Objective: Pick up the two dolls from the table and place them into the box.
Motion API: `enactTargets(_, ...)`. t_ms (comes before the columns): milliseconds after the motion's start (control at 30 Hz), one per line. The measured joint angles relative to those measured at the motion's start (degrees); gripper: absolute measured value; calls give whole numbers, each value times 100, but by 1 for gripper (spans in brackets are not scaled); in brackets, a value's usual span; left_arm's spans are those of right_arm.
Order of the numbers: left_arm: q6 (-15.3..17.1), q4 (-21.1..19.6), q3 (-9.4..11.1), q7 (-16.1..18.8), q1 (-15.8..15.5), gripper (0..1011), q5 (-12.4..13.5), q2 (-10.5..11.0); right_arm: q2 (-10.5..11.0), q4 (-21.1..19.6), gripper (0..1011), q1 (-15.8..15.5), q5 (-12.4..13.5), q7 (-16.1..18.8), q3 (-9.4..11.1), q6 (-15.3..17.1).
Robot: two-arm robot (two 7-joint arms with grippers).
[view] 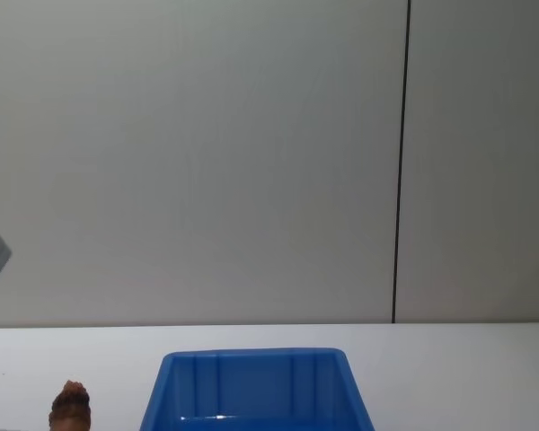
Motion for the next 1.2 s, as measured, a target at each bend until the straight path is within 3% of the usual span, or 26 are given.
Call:
enactTargets(467, 72, 332, 59, -174, -263, 978, 235, -198, 0, 0, 1001, 0, -1, 0, 0, 1)
enactTargets(900, 108, 438, 80, -235, -354, 647, 314, -265, 0, 0, 1001, 0, -1, 1, 0, 1)
enactTargets(933, 107, 441, 80, -239, -358, 579, 317, -268, 0, 0, 1001, 0, -1, 1, 0, 1)
enactTargets(1200, 108, 457, 83, -253, -372, 504, 333, -279, 0, 0, 1001, 0, 0, 0, 0, 1)
